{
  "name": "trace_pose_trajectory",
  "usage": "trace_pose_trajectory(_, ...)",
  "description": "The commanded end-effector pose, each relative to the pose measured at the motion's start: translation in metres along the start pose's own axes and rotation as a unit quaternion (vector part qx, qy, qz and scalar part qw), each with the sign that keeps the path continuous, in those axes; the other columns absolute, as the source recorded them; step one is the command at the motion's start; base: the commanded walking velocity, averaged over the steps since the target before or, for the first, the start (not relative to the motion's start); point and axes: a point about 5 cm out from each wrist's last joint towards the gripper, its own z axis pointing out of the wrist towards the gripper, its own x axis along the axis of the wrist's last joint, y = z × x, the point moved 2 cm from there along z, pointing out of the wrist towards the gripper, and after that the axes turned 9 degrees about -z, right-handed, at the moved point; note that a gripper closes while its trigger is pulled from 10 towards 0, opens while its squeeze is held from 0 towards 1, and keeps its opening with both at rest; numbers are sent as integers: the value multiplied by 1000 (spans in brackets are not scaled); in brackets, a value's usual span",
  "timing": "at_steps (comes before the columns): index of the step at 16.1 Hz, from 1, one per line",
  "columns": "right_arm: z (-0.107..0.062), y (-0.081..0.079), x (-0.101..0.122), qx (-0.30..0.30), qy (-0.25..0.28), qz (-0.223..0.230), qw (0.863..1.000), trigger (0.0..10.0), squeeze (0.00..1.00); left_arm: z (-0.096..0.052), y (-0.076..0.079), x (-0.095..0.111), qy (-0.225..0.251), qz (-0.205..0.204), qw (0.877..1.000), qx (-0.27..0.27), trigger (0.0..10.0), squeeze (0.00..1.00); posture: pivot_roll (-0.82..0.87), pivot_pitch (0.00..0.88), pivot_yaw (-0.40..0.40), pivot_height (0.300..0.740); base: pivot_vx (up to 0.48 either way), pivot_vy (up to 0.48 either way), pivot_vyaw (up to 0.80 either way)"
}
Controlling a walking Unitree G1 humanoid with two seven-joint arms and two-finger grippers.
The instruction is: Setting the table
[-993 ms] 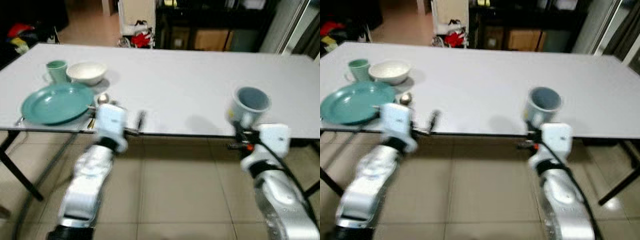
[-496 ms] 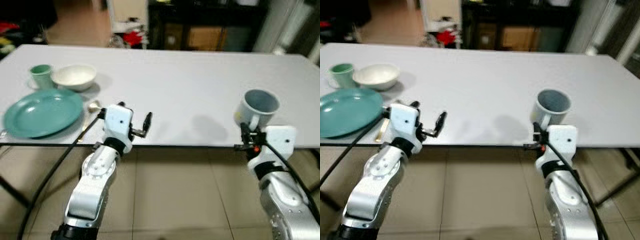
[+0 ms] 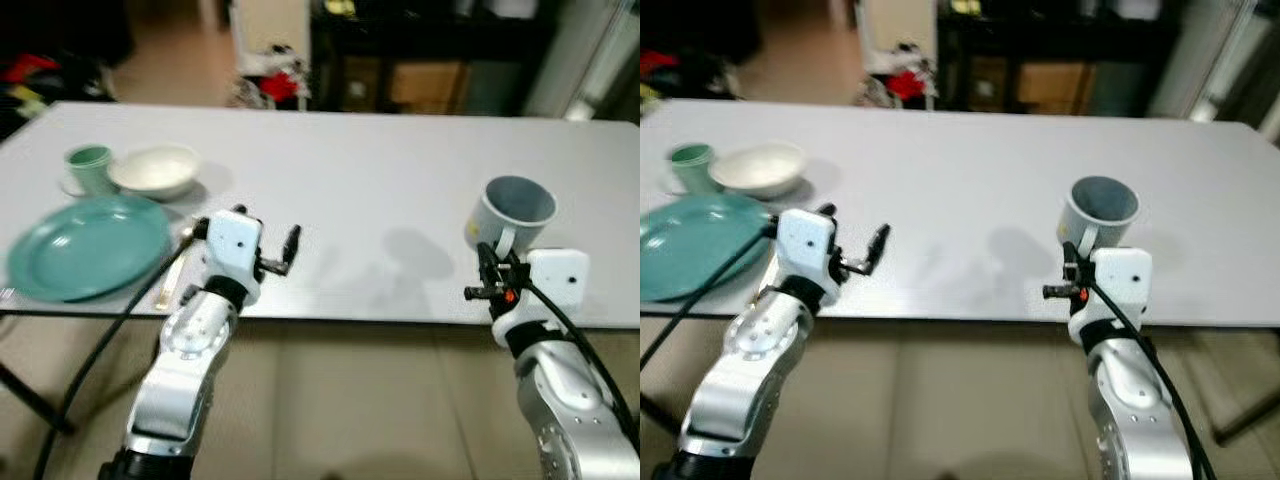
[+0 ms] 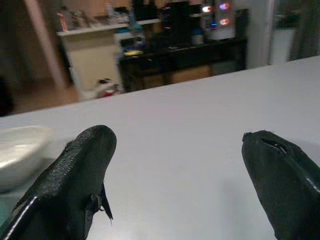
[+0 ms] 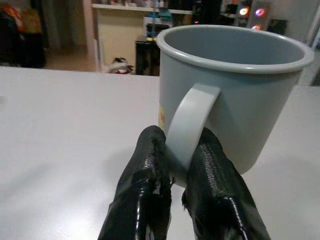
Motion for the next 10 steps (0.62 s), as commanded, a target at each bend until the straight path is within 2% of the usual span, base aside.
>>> trace_pose_trajectory(1, 1, -4, 7, 6, 15, -1, 1000, 10000, 0, 0, -4, 4, 6, 5, 1000, 3, 10000, 0, 7, 0, -13, 740, 311, 0, 0)
trace_pose_trajectory(10, 0, -5, 6, 6, 14, 1, 1000, 10000, 0, 0, -2, 4, 6, 6, 1000, -3, 10000, 0, 6, 0, -12, 740, 312, 0, 0)
